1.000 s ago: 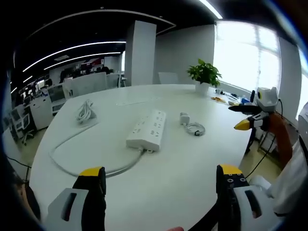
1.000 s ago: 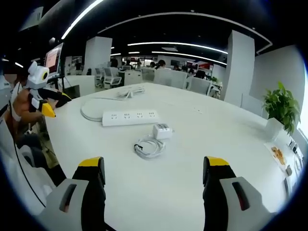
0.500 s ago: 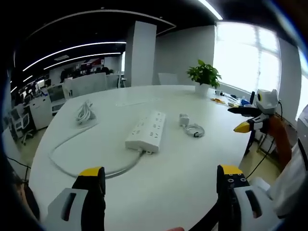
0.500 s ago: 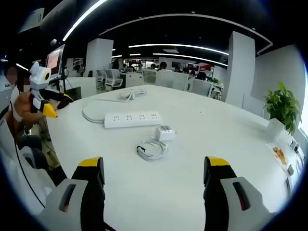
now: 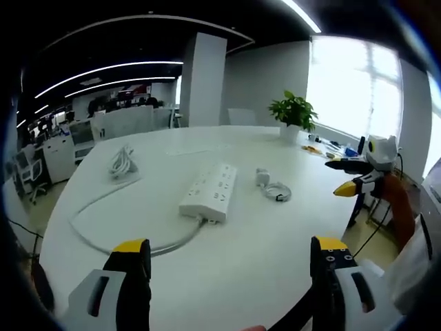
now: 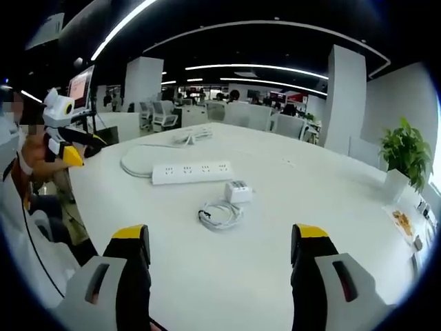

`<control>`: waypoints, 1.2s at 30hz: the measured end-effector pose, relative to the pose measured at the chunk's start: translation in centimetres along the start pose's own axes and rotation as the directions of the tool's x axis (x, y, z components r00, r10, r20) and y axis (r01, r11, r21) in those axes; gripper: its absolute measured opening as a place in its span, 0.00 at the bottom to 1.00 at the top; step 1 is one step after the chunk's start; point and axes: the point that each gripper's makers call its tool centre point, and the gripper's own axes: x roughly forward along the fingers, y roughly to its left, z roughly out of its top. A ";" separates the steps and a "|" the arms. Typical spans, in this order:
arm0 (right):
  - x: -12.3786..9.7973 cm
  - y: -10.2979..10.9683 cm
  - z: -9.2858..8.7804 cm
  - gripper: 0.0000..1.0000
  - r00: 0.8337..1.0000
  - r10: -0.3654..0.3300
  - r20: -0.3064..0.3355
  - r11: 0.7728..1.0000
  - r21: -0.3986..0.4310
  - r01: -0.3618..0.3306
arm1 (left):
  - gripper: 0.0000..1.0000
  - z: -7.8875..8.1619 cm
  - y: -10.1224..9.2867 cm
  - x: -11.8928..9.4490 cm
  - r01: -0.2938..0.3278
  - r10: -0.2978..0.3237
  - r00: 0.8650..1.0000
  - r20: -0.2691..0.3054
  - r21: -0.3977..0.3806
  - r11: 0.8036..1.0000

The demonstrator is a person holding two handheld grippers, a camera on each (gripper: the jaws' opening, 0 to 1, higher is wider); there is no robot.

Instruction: Straighten the power strip on the desk, plug the charger into it

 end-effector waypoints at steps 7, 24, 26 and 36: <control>0.9 -0.5 0.2 0.82 1.000 0.001 -0.020 1.000 -0.023 -0.002 | 0.96 0.5 -0.4 0.4 0.012 -0.011 1.000 -0.014 0.026 1.000; 0.6 0.5 0.7 0.83 1.000 0.022 -0.012 0.999 -0.038 -0.022 | 0.96 0.7 -0.3 -0.3 -0.005 0.005 1.000 -0.014 0.063 0.998; 0.6 0.5 0.5 0.83 1.000 0.022 -0.012 0.999 -0.034 -0.023 | 0.96 0.5 -0.5 -0.3 -0.001 0.002 1.000 -0.017 0.065 0.998; 0.7 1.3 0.4 0.83 0.999 0.039 -0.030 0.998 -0.052 -0.041 | 0.96 1.1 0.0 -0.7 -0.020 0.019 1.000 0.007 0.073 0.997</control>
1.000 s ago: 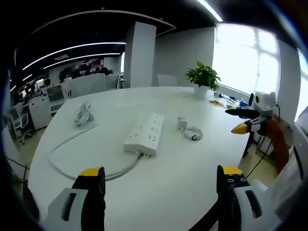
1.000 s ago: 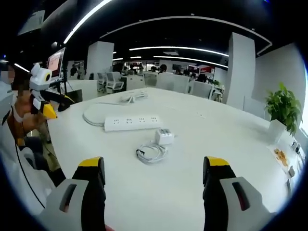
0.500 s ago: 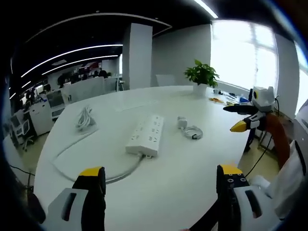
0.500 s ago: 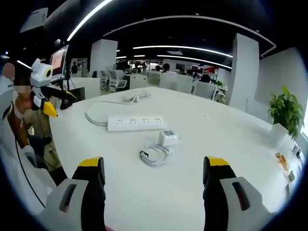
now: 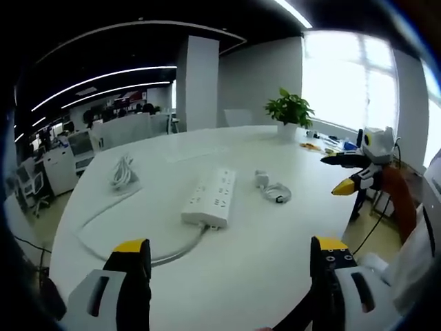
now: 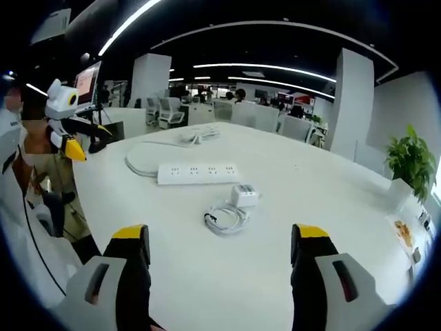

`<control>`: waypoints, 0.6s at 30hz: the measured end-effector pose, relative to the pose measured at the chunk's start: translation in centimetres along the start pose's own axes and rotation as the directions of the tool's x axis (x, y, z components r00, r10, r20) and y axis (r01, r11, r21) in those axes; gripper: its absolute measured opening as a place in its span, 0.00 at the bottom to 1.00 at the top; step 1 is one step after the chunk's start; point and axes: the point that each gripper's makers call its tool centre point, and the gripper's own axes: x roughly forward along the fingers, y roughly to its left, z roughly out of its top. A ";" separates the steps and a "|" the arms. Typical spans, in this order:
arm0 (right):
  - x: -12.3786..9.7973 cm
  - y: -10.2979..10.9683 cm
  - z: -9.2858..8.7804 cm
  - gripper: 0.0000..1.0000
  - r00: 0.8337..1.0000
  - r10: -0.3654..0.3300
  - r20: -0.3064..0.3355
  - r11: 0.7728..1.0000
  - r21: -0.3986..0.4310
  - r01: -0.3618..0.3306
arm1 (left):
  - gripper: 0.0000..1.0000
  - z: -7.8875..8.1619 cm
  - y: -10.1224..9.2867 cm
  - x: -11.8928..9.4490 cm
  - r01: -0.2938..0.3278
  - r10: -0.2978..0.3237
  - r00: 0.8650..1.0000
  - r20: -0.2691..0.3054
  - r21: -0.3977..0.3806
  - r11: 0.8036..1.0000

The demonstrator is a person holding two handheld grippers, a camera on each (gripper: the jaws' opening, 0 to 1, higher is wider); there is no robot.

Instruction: Straighten the power strip on the desk, plug the charger into it

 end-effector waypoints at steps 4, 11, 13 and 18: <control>-0.3 0.0 0.5 0.84 1.000 -0.003 0.012 1.000 -0.008 0.003 | 0.96 0.1 -0.2 0.0 0.005 -0.005 1.000 0.000 0.007 1.000; -0.5 0.1 1.0 0.84 1.000 -0.001 0.024 1.000 -0.009 0.001 | 0.96 0.2 -0.1 0.8 0.010 -0.010 1.000 -0.006 0.017 1.000; -0.3 0.1 0.9 0.84 1.000 -0.002 0.022 1.000 -0.006 0.002 | 0.96 0.5 -0.2 0.9 0.013 -0.012 1.000 -0.003 0.034 0.999; 0.0 0.0 0.8 0.84 1.000 0.003 0.023 1.000 0.006 -0.003 | 0.96 1.4 -0.6 0.8 0.014 -0.015 1.000 0.021 0.063 0.998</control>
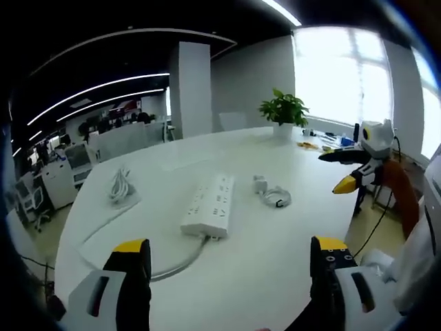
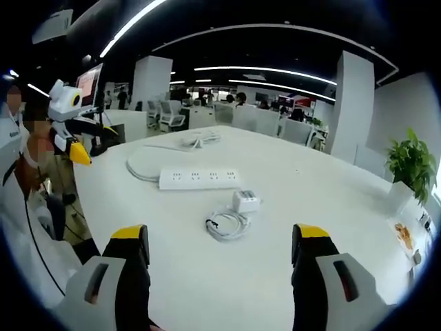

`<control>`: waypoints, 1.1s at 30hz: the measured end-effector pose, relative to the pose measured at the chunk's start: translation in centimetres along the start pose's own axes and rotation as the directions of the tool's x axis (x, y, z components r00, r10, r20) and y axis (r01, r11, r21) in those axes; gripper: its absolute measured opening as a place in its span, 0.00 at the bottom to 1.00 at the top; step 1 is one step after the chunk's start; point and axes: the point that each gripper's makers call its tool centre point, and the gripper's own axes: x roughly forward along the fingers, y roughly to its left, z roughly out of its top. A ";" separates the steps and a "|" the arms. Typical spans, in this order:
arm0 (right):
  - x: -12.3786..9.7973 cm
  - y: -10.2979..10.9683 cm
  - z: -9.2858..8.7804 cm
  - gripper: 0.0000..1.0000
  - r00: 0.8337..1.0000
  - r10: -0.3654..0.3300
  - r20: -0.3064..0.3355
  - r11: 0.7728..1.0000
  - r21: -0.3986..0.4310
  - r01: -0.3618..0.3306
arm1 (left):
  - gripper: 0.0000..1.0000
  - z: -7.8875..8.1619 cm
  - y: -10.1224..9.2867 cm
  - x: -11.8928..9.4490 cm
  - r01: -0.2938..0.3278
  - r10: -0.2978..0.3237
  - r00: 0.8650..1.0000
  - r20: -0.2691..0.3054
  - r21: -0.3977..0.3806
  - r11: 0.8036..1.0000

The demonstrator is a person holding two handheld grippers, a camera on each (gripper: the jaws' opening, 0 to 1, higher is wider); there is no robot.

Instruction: Straighten the power strip on the desk, plug the charger into it

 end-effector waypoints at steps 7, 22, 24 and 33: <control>0.3 -0.1 -0.1 0.84 1.000 0.007 -0.004 1.000 0.000 -0.007 | 0.96 -0.8 0.2 0.5 -0.004 0.003 1.000 -0.031 -0.008 1.000; 0.3 0.4 0.0 0.83 1.000 0.013 -0.007 1.000 0.000 -0.013 | 0.94 -0.2 0.6 1.7 0.011 -0.010 0.999 -0.045 0.014 1.000; 0.2 0.4 0.1 0.83 1.000 0.011 -0.008 1.000 -0.002 -0.011 | 0.94 -0.2 0.7 2.2 0.012 -0.012 0.999 -0.051 0.011 1.000; 0.2 0.8 0.2 0.83 1.000 0.018 -0.008 1.000 -0.011 -0.018 | 0.93 0.1 0.6 4.4 0.037 -0.036 0.997 -0.071 0.025 0.999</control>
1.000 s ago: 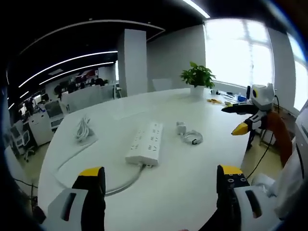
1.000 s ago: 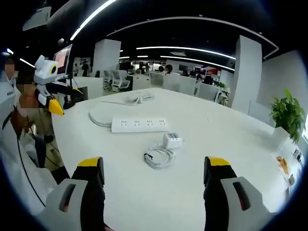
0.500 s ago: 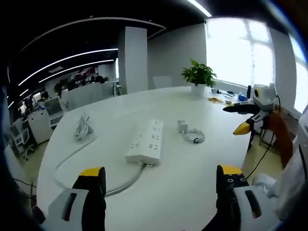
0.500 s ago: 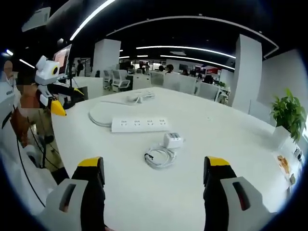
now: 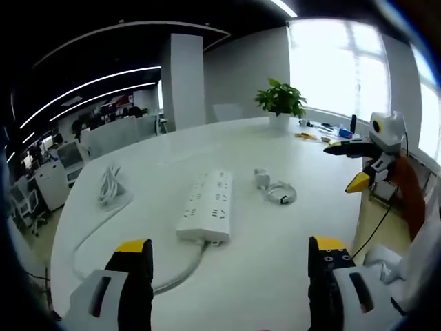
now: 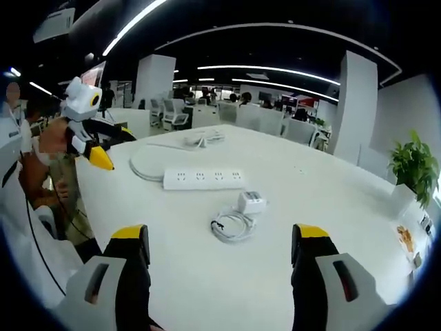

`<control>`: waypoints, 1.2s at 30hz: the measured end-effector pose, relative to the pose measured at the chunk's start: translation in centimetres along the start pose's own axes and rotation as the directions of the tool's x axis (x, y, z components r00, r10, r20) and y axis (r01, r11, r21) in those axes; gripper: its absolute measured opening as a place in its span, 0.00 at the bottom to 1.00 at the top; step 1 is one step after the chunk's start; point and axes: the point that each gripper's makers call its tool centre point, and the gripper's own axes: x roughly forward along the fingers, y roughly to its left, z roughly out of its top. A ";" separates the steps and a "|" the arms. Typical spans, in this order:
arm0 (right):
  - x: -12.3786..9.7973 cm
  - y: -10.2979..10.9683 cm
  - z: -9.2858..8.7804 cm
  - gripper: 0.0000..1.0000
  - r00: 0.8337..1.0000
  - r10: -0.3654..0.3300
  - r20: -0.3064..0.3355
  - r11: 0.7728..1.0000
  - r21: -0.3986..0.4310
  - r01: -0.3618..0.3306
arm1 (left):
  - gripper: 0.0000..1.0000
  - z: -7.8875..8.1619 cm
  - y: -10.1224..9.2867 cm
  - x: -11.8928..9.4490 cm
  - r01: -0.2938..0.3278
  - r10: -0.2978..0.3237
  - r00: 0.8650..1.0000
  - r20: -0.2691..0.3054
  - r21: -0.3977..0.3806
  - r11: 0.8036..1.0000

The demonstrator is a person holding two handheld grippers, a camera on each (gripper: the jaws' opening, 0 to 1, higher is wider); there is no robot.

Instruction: Straighten the power strip on the desk, plug the charger into it

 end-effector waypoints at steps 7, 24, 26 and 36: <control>0.0 0.3 0.1 0.83 1.000 0.004 0.003 1.000 -0.002 -0.004 | 0.92 0.6 0.6 1.9 0.015 -0.014 1.000 -0.012 0.022 1.000; 0.3 0.0 0.0 0.83 1.000 0.006 -0.007 1.000 0.004 -0.006 | 0.92 1.5 1.0 4.8 0.051 -0.048 0.996 -0.074 0.038 0.998; 0.4 -0.1 0.1 0.83 1.000 0.007 -0.004 1.000 0.003 -0.007 | 0.91 1.2 1.1 4.9 0.059 -0.055 0.994 -0.090 0.035 0.998; 1.0 -0.1 -0.2 0.84 1.000 0.014 -0.008 1.000 0.028 -0.013 | 0.92 0.8 2.3 4.9 0.045 -0.040 0.992 -0.121 0.035 0.998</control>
